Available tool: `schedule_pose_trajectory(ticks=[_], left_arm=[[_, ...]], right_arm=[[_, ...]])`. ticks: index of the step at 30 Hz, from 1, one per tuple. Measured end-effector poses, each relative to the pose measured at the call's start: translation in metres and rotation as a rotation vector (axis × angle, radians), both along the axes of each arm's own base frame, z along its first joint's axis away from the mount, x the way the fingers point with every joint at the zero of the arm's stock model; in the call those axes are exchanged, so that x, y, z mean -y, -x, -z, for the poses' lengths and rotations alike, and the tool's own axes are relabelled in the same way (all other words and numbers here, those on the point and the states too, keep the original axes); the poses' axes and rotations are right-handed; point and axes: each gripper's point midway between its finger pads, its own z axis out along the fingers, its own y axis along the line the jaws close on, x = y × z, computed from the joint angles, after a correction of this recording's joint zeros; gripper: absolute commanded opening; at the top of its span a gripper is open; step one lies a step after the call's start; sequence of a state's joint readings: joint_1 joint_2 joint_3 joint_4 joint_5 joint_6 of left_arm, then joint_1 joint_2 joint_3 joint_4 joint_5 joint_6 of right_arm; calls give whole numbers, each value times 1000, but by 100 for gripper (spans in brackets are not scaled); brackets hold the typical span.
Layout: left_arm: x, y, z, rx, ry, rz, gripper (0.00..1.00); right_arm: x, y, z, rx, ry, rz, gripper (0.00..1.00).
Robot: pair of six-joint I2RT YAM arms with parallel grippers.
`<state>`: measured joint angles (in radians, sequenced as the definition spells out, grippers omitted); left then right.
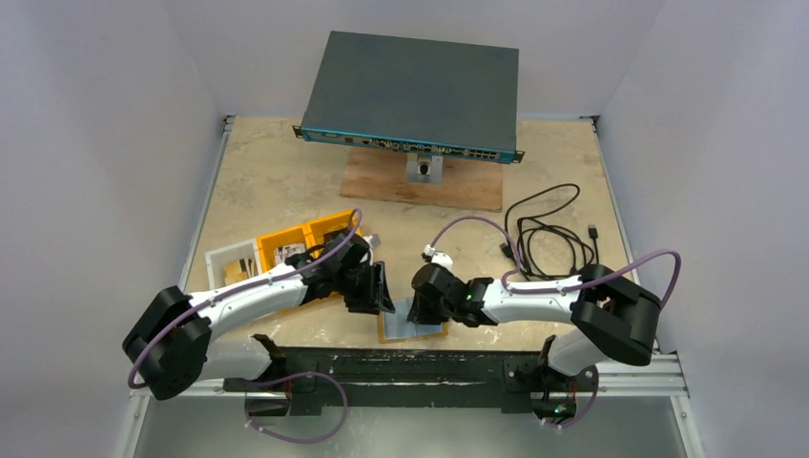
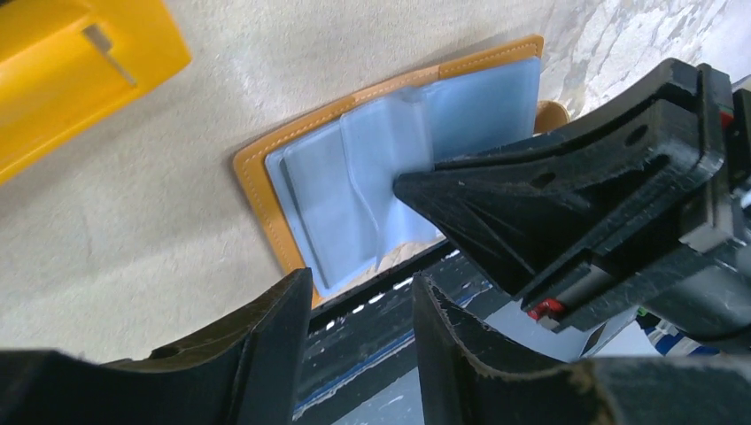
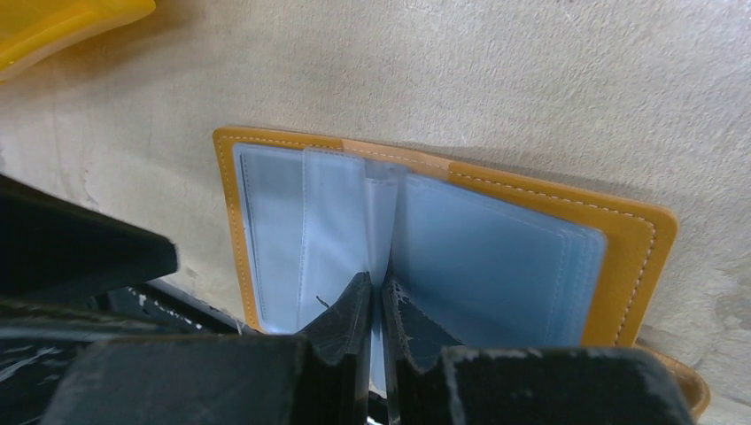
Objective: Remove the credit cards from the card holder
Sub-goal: Remove the credit card from the card holder.
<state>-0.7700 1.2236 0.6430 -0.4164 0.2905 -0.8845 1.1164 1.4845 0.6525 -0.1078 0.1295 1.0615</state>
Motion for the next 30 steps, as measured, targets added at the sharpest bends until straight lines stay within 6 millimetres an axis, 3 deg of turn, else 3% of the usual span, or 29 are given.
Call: schedule_pose_trajectory(ticks=[15,24,30], left_arm=[[16,-4,33,-62,-23,9,39],[21,-3,36,-60,-23,20,37],[34,-2,38,-64,-9,35,31]], right_arm=[[2,0,1,-50,-129,15,2],[2,0,1,-56,-137,15,2],[2,-1,1,-58,-139,15,2]])
